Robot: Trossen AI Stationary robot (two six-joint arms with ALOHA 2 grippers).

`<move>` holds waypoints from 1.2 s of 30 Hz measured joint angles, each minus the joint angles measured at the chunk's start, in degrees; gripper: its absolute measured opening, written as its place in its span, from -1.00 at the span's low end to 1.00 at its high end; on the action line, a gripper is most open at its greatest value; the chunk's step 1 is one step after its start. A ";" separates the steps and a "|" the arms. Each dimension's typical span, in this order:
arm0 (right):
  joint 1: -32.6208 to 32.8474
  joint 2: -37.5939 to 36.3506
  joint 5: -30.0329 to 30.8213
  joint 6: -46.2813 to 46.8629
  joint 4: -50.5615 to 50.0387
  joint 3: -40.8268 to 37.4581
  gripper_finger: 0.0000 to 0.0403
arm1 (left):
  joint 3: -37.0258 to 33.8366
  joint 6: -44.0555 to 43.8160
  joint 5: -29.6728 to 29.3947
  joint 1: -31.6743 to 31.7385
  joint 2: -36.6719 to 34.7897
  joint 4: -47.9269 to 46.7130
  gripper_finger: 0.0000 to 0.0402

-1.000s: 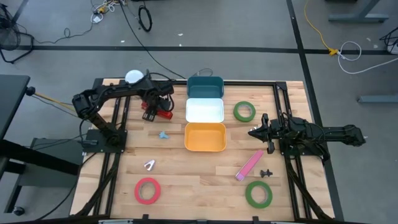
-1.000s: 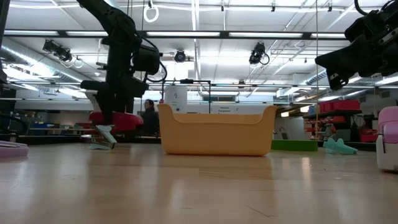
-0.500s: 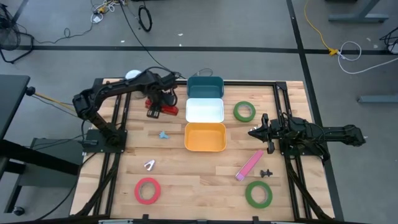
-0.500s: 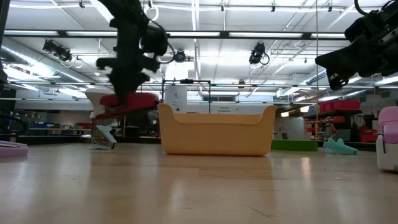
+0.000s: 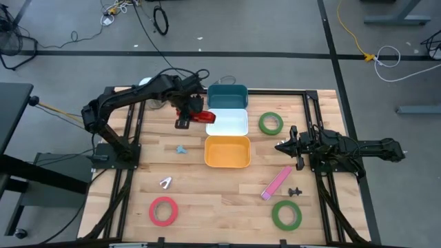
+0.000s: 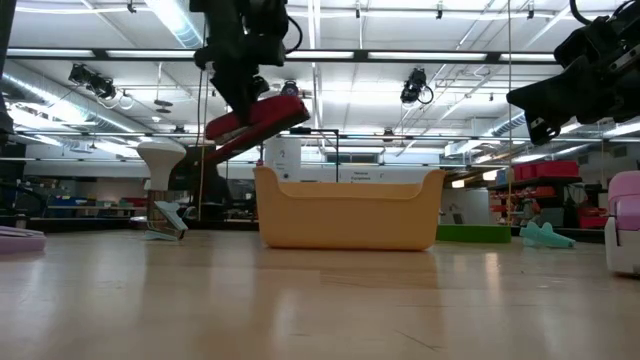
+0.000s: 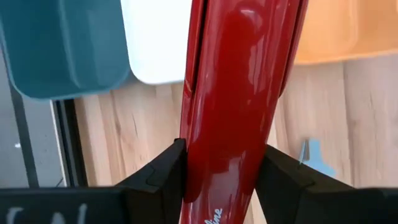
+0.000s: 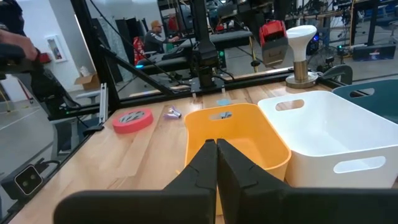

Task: Pick and place Stapler, Stapler remover, tape
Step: Put the red stapler into the yellow bin

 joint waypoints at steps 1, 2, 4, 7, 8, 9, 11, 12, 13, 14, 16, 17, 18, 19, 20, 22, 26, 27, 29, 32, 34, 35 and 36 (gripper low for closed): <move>0.01 -0.02 0.00 0.01 0.00 -0.01 -0.97 | 0.11 -1.05 0.04 -0.22 0.00 0.70 -0.18; 0.02 0.00 0.00 0.00 0.00 -0.01 -0.97 | 0.15 -2.55 0.04 -0.39 0.00 1.69 -0.18; 0.00 -0.01 0.00 0.00 0.01 -0.02 -0.97 | 0.15 -5.93 0.22 -0.81 0.01 3.95 -0.18; 0.00 0.00 0.00 0.00 0.00 -0.02 -0.97 | 0.15 -10.79 2.47 -0.97 0.02 7.65 -0.18; 0.02 0.00 -0.02 0.00 0.00 -0.02 -0.97 | 0.15 -12.42 3.18 -1.08 0.01 9.10 -0.18; 0.00 -0.02 0.00 0.00 0.00 0.00 -0.97 | 0.15 -13.81 3.65 -1.15 0.02 10.44 -0.18; 0.01 -0.02 0.00 0.01 0.00 -0.01 -0.97 | 0.15 -15.50 4.33 -1.35 0.02 12.58 -0.18; 0.00 0.00 0.00 0.00 0.00 -0.01 -0.97 | 0.15 -15.80 4.99 -1.52 0.02 13.35 -0.18; 0.00 -0.01 0.00 0.01 0.00 -0.01 -0.97 | 0.15 -16.51 5.64 -1.57 0.02 13.98 -0.18; 0.01 0.00 0.00 0.01 0.00 -0.01 -0.97 | 0.15 -16.82 6.48 -1.60 0.02 14.70 -0.18; 0.01 0.00 0.00 0.00 0.00 0.00 -0.97 | 0.15 -17.84 8.75 -1.60 0.01 15.74 -0.18; 0.02 0.00 0.00 0.00 0.00 -0.02 -0.97 | 0.15 -18.48 9.79 -1.60 0.02 15.91 -0.18; 0.00 -0.02 0.00 0.00 0.00 0.00 -0.97 | 0.15 -18.82 10.51 -1.60 0.02 15.99 -0.18; 0.00 0.00 -0.02 0.00 0.00 -0.02 -0.97 | 0.15 -19.17 11.08 -1.60 0.02 16.11 -0.18; 0.01 0.00 -0.01 0.01 0.00 -0.02 -0.97 | 0.15 -19.30 11.84 -1.60 0.00 16.31 -0.18; 0.02 -0.02 0.00 0.00 0.00 -0.02 -0.97 | 0.15 -19.28 13.51 -1.57 0.02 17.14 -0.18; 0.01 -0.02 0.00 0.01 0.01 0.00 -0.97 | 0.15 -19.26 16.85 -1.57 0.02 18.59 -0.18; 0.01 -0.01 0.00 0.00 0.00 -0.01 -0.97 | 0.15 -19.25 18.38 -1.57 0.02 18.90 -0.18; 0.02 0.00 0.00 0.00 0.00 -0.02 -0.97 | 0.15 -18.99 22.49 -1.55 0.02 19.02 -0.18; 0.02 -0.02 -0.01 0.02 0.02 -0.02 -0.97 | 0.15 -17.97 29.22 -1.75 0.62 19.21 -0.18; 0.00 -0.01 0.00 0.01 0.00 -0.01 -0.97 | 0.11 -18.21 31.26 -1.86 1.18 19.11 -0.18; 0.02 0.00 0.00 0.02 0.01 0.00 -0.97 | 0.10 -18.20 31.81 -1.97 1.77 19.13 -0.18; 0.00 0.00 -0.02 0.01 0.02 0.00 -0.97 | 0.10 -18.22 32.34 -2.22 2.22 19.59 -0.18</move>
